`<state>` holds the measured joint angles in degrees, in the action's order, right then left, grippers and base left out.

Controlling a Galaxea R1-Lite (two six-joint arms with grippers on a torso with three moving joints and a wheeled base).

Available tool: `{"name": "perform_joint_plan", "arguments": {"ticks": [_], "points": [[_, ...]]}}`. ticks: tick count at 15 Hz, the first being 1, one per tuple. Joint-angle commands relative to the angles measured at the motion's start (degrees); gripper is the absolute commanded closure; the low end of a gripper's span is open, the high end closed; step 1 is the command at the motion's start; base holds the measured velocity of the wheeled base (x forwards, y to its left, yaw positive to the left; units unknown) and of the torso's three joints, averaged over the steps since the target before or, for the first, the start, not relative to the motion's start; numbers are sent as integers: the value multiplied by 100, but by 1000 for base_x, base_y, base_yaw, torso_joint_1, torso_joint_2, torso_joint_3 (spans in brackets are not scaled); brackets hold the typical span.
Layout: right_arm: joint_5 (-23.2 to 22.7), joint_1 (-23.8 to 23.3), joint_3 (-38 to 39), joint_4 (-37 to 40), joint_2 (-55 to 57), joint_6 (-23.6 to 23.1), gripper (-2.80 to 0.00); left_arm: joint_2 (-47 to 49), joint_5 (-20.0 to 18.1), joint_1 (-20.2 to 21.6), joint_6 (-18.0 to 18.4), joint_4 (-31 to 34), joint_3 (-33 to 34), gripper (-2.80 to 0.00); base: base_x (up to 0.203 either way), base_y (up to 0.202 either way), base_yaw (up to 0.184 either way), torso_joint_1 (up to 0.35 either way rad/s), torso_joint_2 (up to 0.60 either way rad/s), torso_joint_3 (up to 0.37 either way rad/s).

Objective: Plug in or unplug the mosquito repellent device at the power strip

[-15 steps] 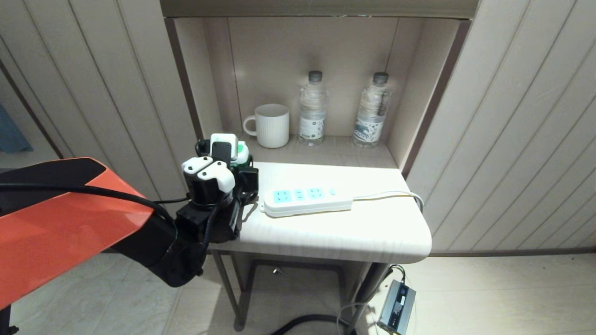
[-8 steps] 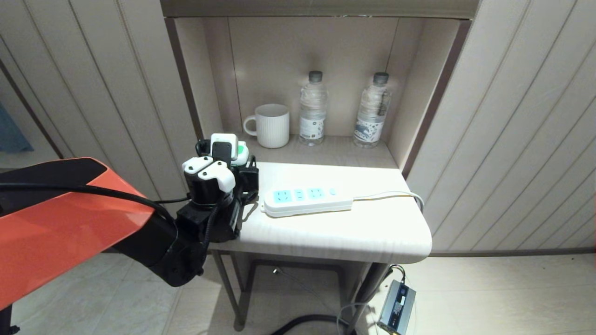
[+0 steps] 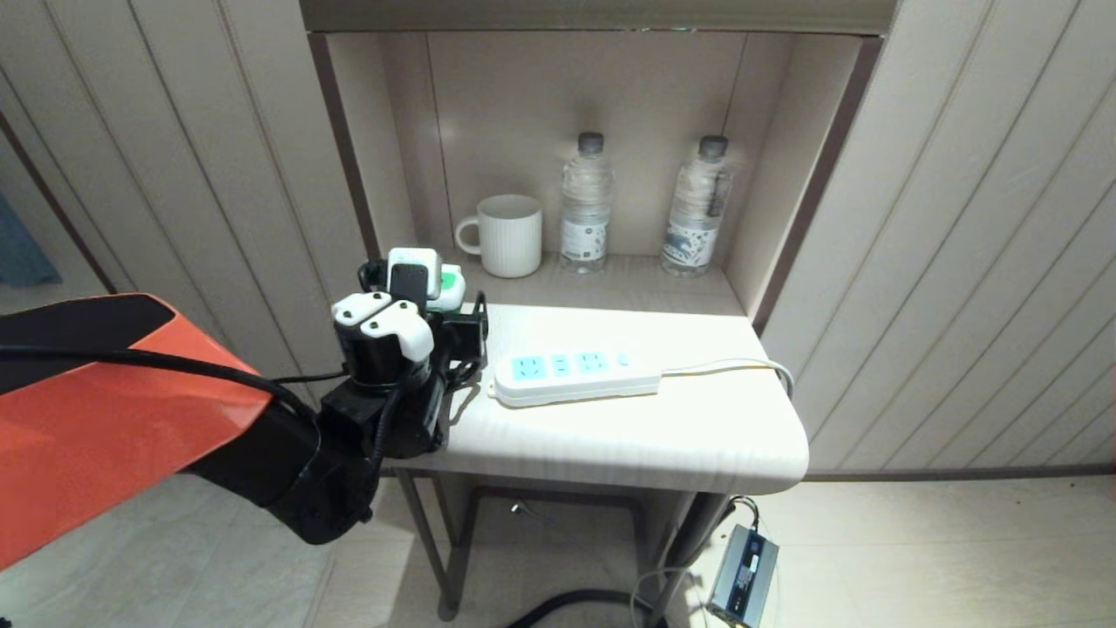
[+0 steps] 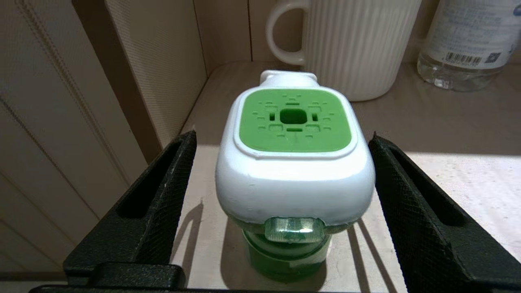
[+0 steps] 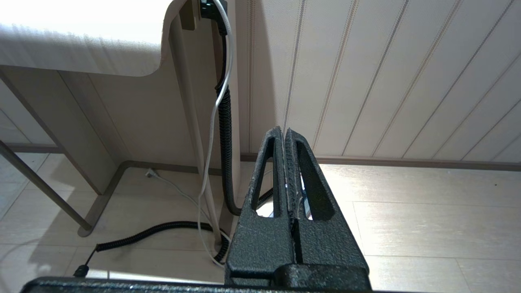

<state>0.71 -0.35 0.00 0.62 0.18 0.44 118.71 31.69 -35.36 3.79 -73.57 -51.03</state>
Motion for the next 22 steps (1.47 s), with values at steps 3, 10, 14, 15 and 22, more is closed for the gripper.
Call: {"name": "perform_joint_plan", "arguments": {"ticks": [3,10,14,15,22], "points": [[0,0,0,-1,-1,0,0,-1081,-11,-193,5,5,517,-280,0,0,0,0,0,0],[0,0,0,-1,8,0,0,-2733,-386,-427,48,105,1620,-280,0,0,0,0,0,0],[0,0,0,-1,25,0,0,-4383,-615,-457,58,741,2146,0,0,0,0,0,0,0],[0,0,0,-1,-1,0,0,-4825,-673,-448,63,997,2287,0,0,0,0,0,0,0],[0,0,0,-1,0,0,0,-7728,-1613,1225,67,3461,3100,0,0,0,0,0,0,0]]}}
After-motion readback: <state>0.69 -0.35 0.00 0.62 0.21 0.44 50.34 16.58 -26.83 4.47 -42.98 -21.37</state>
